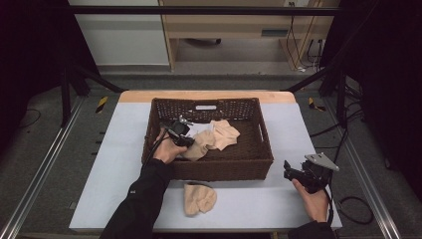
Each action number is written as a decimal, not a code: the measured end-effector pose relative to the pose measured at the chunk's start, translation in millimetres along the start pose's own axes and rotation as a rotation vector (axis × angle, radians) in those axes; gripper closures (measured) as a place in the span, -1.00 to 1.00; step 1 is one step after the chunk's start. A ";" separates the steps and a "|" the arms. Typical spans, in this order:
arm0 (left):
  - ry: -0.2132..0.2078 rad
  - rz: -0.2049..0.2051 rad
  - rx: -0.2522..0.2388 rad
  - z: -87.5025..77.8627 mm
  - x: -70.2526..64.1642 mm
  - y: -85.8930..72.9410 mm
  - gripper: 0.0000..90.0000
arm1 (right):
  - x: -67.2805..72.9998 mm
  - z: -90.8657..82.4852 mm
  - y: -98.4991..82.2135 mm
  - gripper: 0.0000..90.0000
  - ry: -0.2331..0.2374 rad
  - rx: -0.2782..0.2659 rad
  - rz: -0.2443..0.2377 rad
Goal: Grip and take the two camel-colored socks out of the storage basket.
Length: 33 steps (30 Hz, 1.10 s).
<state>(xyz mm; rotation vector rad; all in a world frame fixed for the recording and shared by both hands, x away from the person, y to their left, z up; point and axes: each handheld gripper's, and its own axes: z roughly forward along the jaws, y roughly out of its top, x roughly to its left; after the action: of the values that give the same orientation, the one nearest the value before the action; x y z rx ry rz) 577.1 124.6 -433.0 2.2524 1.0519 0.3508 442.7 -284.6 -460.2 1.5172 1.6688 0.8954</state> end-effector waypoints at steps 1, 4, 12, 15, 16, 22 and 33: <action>0.000 0.000 0.000 0.0 0.0 0.0 0.92 | 0.1 0.2 0.0 -0.88 -0.001 0.002 0.000; 0.008 -0.012 -0.060 -5.3 -0.1 1.6 0.92 | 0.5 -0.1 0.0 -0.87 0.000 0.001 0.000; 0.006 -0.008 -0.256 -20.7 -0.9 3.1 0.92 | 0.2 -0.2 -0.1 -0.87 -0.002 0.002 0.000; 0.012 -0.015 -0.312 -25.3 0.3 3.3 0.92 | 0.1 -0.7 0.2 -0.87 -0.002 0.002 0.006; 0.009 -0.020 -0.329 -26.7 0.5 3.3 0.92 | 0.1 -0.9 0.2 -0.87 -0.003 0.003 0.009; 0.009 -0.047 -0.455 -38.9 1.6 7.3 0.92 | -0.4 -0.2 0.2 -0.87 -0.006 0.002 0.002; 0.021 -0.055 -0.600 -73.7 -3.0 16.1 0.92 | -0.4 0.0 0.3 -0.87 -0.008 -0.002 -0.003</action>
<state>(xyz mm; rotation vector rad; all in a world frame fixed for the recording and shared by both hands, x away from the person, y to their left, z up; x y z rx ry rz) 549.9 145.6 -365.9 1.6831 0.8705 0.5808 442.8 -285.0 -460.0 1.5148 1.6641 0.8882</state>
